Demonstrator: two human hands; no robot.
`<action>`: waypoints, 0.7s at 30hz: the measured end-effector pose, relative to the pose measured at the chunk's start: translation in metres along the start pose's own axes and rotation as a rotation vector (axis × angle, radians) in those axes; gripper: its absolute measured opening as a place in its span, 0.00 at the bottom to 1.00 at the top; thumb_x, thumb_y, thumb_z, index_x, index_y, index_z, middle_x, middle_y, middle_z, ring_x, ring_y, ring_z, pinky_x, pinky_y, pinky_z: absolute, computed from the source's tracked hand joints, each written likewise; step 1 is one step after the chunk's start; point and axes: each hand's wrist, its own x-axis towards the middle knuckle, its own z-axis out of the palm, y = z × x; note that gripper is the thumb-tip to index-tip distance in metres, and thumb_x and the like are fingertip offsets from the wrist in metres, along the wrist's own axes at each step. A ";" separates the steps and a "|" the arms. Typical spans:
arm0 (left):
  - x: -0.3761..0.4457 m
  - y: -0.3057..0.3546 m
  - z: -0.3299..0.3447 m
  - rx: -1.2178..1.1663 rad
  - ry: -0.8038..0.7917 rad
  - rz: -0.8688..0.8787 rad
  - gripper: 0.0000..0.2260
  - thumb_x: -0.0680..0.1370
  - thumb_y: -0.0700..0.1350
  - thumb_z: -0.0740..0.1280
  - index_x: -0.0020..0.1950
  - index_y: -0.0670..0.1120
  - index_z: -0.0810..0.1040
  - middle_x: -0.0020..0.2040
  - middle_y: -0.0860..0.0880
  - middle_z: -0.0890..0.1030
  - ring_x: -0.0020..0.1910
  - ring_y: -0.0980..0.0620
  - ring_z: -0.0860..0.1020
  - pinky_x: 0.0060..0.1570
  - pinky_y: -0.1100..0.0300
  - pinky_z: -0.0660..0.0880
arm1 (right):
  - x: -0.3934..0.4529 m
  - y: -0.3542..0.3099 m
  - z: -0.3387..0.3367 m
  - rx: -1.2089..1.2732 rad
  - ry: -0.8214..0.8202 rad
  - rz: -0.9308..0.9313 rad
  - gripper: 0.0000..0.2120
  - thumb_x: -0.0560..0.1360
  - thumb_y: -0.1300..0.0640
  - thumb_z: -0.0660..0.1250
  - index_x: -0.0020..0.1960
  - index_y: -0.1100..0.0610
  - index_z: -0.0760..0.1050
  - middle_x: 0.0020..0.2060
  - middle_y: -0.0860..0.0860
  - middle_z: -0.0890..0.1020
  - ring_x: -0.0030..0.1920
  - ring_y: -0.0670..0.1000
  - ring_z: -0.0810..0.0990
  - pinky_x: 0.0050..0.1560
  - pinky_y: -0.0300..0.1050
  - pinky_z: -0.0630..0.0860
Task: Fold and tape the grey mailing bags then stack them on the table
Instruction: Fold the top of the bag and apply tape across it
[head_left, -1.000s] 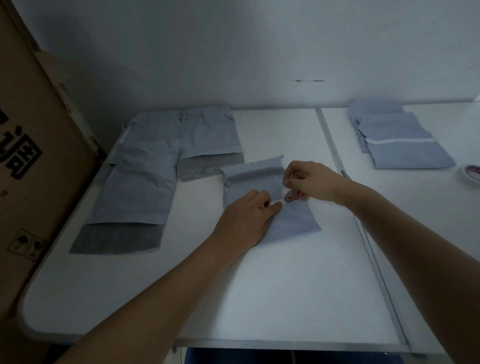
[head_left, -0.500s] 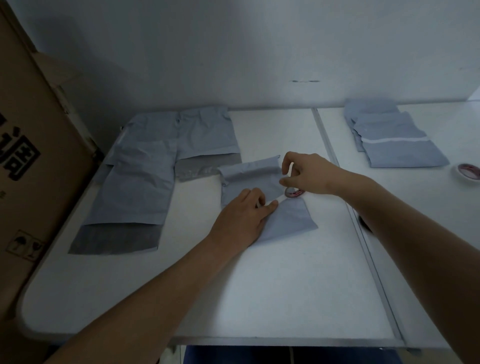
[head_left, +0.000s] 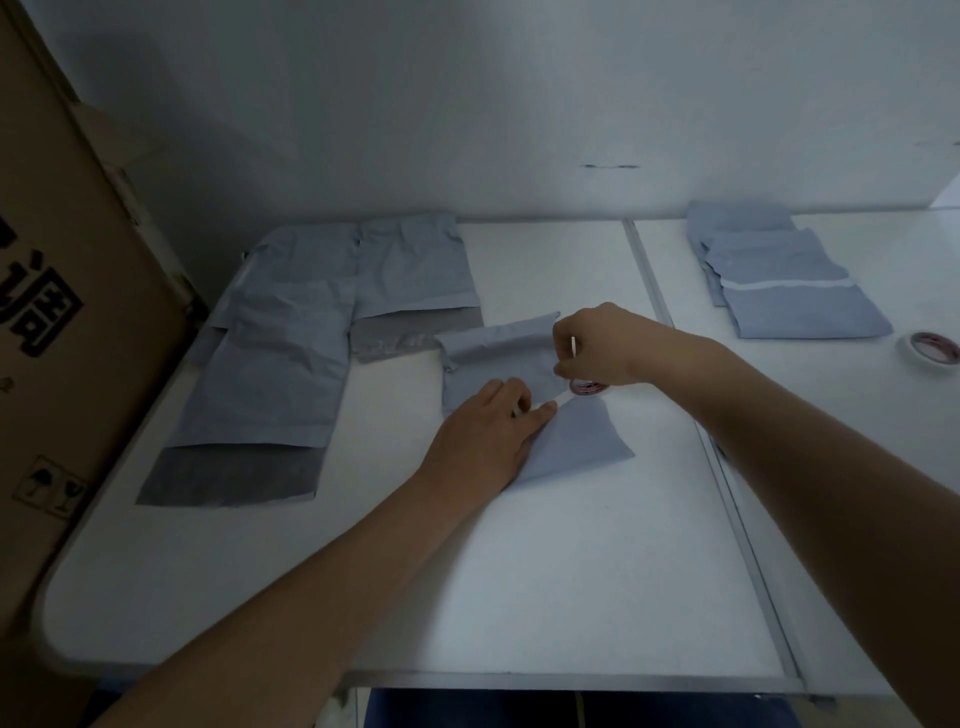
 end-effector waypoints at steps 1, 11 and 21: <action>0.000 0.000 -0.001 -0.001 -0.005 -0.004 0.20 0.77 0.47 0.52 0.63 0.47 0.78 0.49 0.45 0.76 0.44 0.47 0.74 0.31 0.57 0.74 | 0.000 0.001 0.001 -0.007 -0.002 0.004 0.04 0.76 0.53 0.66 0.45 0.54 0.73 0.43 0.50 0.76 0.42 0.50 0.73 0.35 0.40 0.66; 0.000 -0.001 0.002 -0.002 0.032 0.024 0.16 0.75 0.41 0.69 0.63 0.47 0.79 0.49 0.45 0.76 0.43 0.47 0.74 0.32 0.61 0.67 | -0.003 0.016 0.011 0.012 0.003 0.080 0.05 0.76 0.54 0.66 0.43 0.54 0.72 0.43 0.51 0.76 0.44 0.51 0.73 0.40 0.42 0.67; 0.000 -0.001 0.002 -0.038 0.026 0.016 0.17 0.74 0.40 0.70 0.63 0.47 0.79 0.50 0.45 0.76 0.44 0.47 0.74 0.32 0.58 0.72 | -0.006 0.026 0.018 0.027 0.033 0.087 0.05 0.75 0.57 0.67 0.43 0.57 0.73 0.43 0.53 0.80 0.41 0.51 0.75 0.34 0.41 0.66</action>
